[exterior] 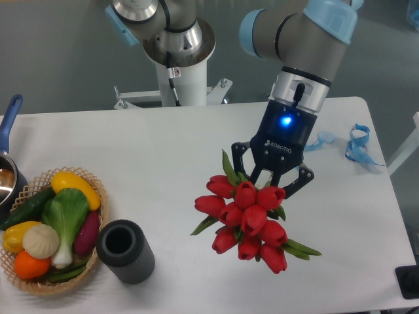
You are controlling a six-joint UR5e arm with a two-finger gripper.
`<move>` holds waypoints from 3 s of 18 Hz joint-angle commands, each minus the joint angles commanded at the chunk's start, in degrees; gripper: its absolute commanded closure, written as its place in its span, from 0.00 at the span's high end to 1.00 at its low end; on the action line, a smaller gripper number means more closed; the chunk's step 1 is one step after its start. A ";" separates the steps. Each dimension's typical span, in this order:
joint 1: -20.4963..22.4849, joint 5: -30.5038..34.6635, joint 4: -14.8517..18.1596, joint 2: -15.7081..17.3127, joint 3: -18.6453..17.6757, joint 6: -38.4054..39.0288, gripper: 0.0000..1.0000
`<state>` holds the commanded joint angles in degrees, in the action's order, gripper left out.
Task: Insert the flowers into the vase
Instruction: 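Hold the red tulip bunch in the gripper and begin moving it, then carry the tulip bunch over the black vase and lower stems in, then push the tulip stems down into the black vase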
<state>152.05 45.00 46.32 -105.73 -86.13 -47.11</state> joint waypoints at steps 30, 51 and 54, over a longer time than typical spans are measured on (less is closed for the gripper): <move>-12.56 -37.43 -7.73 -4.21 -1.32 -2.37 0.24; -14.68 -37.88 -7.65 -12.74 2.20 -5.98 0.24; -14.59 -37.88 -7.65 -13.09 0.80 -6.06 0.24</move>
<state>137.46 7.12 38.67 -118.83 -85.33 -53.17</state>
